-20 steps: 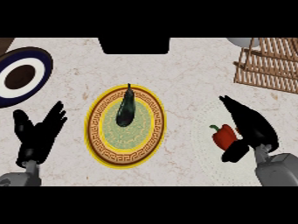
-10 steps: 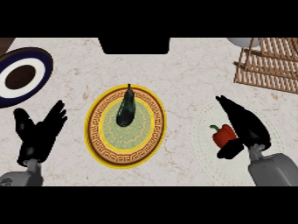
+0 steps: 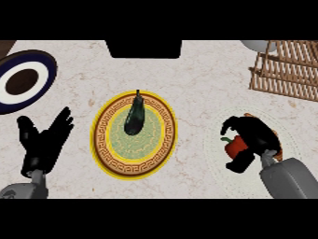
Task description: Pick the bell pepper from the placemat and place it in the tiered shelf
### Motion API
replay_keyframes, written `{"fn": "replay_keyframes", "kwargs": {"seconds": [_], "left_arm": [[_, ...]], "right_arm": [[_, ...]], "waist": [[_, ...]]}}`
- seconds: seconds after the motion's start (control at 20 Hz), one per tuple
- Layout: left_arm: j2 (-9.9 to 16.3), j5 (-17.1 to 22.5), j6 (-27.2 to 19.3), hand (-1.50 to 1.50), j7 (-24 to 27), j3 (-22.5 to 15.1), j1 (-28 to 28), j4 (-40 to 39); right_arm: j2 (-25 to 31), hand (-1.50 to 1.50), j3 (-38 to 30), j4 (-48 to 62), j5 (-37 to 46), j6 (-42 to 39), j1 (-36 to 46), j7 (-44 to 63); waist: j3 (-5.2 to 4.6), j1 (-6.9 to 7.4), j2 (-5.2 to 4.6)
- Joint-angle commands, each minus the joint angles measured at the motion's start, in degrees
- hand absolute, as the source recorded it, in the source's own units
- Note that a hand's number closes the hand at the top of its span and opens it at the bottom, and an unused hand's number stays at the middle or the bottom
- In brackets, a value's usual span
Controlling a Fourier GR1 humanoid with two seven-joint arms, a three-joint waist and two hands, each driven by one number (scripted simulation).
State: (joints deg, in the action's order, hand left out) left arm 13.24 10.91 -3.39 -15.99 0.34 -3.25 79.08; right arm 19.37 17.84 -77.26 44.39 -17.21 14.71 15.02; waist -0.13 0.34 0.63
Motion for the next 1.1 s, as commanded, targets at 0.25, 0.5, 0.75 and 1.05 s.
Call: {"fn": "replay_keyframes", "kwargs": {"seconds": [0.25, 0.5, 0.75, 1.05], "left_arm": [[0.06, -0.46, 1.25, 0.00, -2.30, -0.20, 5.76, 5.06], [0.38, 0.55, 2.62, 0.00, -1.71, 2.78, -1.31, -2.60], [-1.09, -1.42, 1.02, 0.00, 1.72, 1.94, 2.64, -2.04], [-1.35, -1.39, 1.10, 0.00, 0.44, 1.93, 2.39, -1.62]], "right_arm": [[-4.92, 1.50, 2.22, -0.05, 2.35, 4.65, -4.38, -5.99], [-0.73, 1.50, -7.03, -9.02, -4.26, -0.60, -5.46, -4.69], [2.21, 1.50, -18.88, -16.12, -14.98, -4.84, -5.78, -1.37], [1.07, 1.50, -23.38, -34.03, -16.91, -1.45, -7.66, 4.44]], "waist": [[0.15, 0.04, -0.53], [0.11, -0.66, -0.61], [0.07, -1.47, -0.32], [0.05, -1.76, -0.22]]}}
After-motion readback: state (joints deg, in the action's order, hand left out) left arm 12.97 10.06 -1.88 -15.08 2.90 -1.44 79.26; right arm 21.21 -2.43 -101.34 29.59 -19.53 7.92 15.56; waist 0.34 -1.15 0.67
